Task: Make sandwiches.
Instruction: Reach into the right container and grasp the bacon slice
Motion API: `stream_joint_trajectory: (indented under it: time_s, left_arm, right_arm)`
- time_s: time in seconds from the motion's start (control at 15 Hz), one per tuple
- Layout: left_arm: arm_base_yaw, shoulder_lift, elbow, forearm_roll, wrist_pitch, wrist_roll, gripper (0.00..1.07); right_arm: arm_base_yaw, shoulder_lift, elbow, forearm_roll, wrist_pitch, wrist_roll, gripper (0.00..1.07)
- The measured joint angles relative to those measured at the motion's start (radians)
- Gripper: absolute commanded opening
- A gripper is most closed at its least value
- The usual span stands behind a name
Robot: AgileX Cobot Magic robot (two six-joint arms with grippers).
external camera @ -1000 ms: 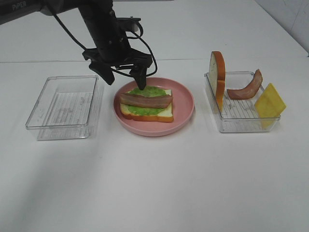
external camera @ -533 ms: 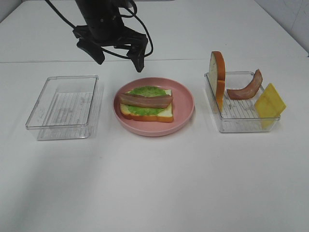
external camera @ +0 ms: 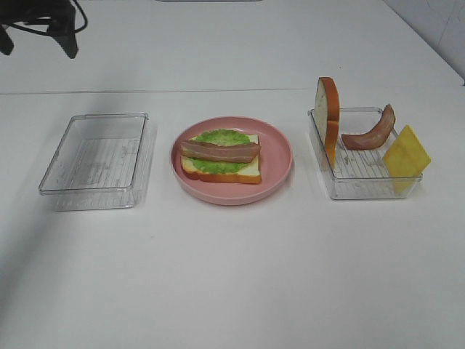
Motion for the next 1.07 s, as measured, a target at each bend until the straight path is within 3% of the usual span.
stream_joint_trajectory:
  time_s: [0.13, 0.27, 0.33, 0.47, 0.53, 0.6, 0.67, 0.73, 0.8, 0.93, 1.0, 1.07]
  left_arm:
    - [0.017, -0.039, 0.006, -0.019, 0.0, 0.0, 1.0]
    - [0.017, -0.134, 0.073, -0.034, 0.0, 0.003, 1.0]
    - [0.017, -0.203, 0.154, -0.035, -0.001, 0.005, 1.0]
    - [0.017, -0.407, 0.447, -0.034, -0.002, 0.024, 1.0]
    - [0.017, -0.447, 0.505, -0.034, -0.003, 0.027, 1.0]
    - [0.017, -0.603, 0.706, -0.034, -0.003, 0.027, 1.0]
    - [0.017, -0.714, 0.842, -0.034, -0.024, 0.027, 1.0]
    - [0.017, -0.778, 0.905, -0.034, -0.037, 0.027, 1.0]
    - [0.017, -0.971, 1.064, -0.034, -0.07, 0.027, 1.0]
    - [0.017, -1.188, 1.236, -0.034, -0.089, 0.027, 1.0]
    - [0.017, -1.248, 1.272, -0.034, -0.092, 0.027, 1.0]
    - [0.017, -1.426, 1.352, -0.034, -0.092, 0.03, 1.0]
  right_arm:
    - [0.0, 0.0, 0.0, 0.0, 0.0, 0.0, 0.94]
    - [0.0, 0.0, 0.0, 0.0, 0.0, 0.0, 0.94]
    - [0.0, 0.0, 0.0, 0.0, 0.0, 0.0, 0.94]
    - [0.0, 0.0, 0.0, 0.0, 0.0, 0.0, 0.94]
    - [0.0, 0.0, 0.0, 0.0, 0.0, 0.0, 0.94]
    - [0.0, 0.0, 0.0, 0.0, 0.0, 0.0, 0.94]
    - [0.0, 0.0, 0.0, 0.0, 0.0, 0.0, 0.94]
    - [0.0, 0.0, 0.0, 0.0, 0.0, 0.0, 0.94]
    - [0.0, 0.0, 0.0, 0.0, 0.0, 0.0, 0.94]
    - [0.0, 0.0, 0.0, 0.0, 0.0, 0.0, 0.94]
    - [0.0, 0.0, 0.0, 0.0, 0.0, 0.0, 0.94]
    - [0.0, 0.0, 0.0, 0.0, 0.0, 0.0, 0.94]
